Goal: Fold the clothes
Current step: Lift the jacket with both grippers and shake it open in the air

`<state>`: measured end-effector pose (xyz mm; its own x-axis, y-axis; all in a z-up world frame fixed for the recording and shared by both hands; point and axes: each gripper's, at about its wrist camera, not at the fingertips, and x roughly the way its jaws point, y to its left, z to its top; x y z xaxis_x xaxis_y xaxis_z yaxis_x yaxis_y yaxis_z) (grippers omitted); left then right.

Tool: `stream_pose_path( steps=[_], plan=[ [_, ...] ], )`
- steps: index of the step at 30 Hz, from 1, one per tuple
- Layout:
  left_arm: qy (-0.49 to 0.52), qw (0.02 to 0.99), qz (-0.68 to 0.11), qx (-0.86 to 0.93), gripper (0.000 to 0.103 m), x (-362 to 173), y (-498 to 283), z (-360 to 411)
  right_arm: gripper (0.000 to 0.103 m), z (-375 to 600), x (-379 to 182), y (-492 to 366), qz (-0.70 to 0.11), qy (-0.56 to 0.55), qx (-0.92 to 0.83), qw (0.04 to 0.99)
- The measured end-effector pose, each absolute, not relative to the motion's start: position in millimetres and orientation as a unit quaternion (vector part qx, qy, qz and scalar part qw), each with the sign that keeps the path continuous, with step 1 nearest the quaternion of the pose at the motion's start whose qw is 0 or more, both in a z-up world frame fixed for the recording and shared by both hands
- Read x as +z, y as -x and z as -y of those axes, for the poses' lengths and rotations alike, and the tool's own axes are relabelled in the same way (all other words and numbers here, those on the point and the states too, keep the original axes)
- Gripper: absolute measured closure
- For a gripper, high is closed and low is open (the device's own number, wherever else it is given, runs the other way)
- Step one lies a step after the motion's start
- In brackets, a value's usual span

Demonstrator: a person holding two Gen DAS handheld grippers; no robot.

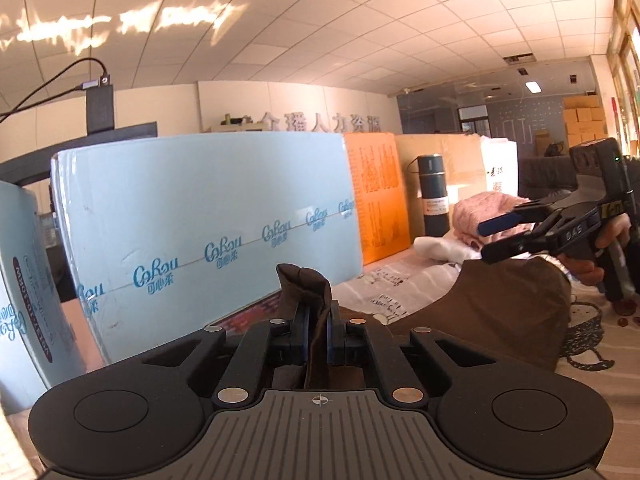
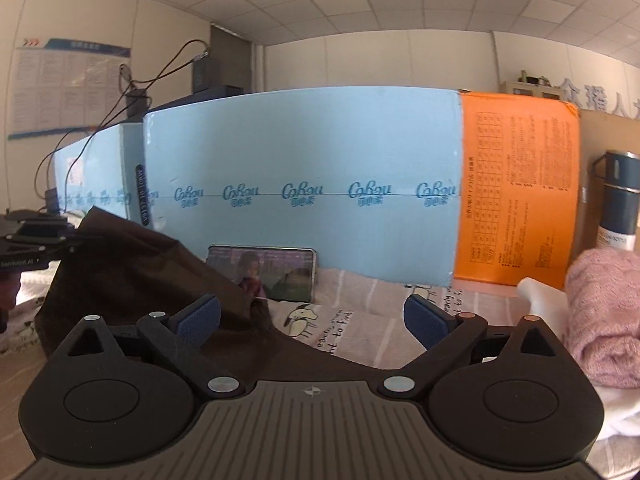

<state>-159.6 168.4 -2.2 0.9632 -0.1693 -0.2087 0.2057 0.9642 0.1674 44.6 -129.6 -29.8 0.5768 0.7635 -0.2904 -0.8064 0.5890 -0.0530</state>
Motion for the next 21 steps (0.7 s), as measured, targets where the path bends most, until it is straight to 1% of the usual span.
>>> stream_pose_path(
  steps=[8, 9, 11, 12, 13, 14, 15, 16, 19, 21],
  plan=[
    [-0.099, 0.978, -0.078, -0.167, 0.097, -14.4, 196.7, -144.1, 0.003, 55.3, -33.6, -16.6, -0.069, 0.272, 0.561, 0.779],
    [-0.1, 0.976, -0.076, -0.176, 0.097, -15.9, 201.3, -141.0, 0.004, 46.0, -34.1, -13.1, -0.062, 0.293, 0.573, 0.763],
    [-0.099, 0.976, -0.083, -0.173, 0.097, -21.6, 201.2, -140.4, 0.012, 35.5, -34.7, -10.6, -0.064, 0.313, 0.588, 0.744],
    [-0.095, 0.977, -0.084, -0.171, 0.097, -22.7, 200.6, -142.0, 0.032, 33.2, -34.9, -10.9, -0.069, 0.314, 0.592, 0.739],
    [-0.091, 0.978, -0.084, -0.168, 0.097, -23.7, 200.0, -143.7, 0.063, 30.8, -35.2, -11.3, -0.075, 0.315, 0.596, 0.735],
    [-0.087, 0.979, -0.085, -0.166, 0.097, -24.7, 199.4, -145.4, 0.078, 28.5, -35.4, -11.6, -0.08, 0.316, 0.6, 0.731],
    [-0.083, 0.979, -0.081, -0.165, 0.097, -24.0, 200.6, -147.0, 0.082, 27.0, -35.2, -11.3, -0.085, 0.316, 0.604, 0.727],
    [-0.078, 0.98, -0.077, -0.165, 0.097, -23.2, 202.1, -148.7, 0.089, 30.2, -33.0, -8.0, -0.087, 0.316, 0.607, 0.724],
    [-0.069, 0.981, -0.059, -0.169, 0.097, -19.0, 212.8, -148.6, 0.094, 43.4, -21.9, 5.0, -0.078, 0.304, 0.609, 0.728],
    [-0.065, 0.982, -0.045, -0.173, 0.097, -15.5, 222.5, -146.7, 0.095, 55.1, -9.5, 18.5, -0.064, 0.299, 0.61, 0.731]
  ],
)
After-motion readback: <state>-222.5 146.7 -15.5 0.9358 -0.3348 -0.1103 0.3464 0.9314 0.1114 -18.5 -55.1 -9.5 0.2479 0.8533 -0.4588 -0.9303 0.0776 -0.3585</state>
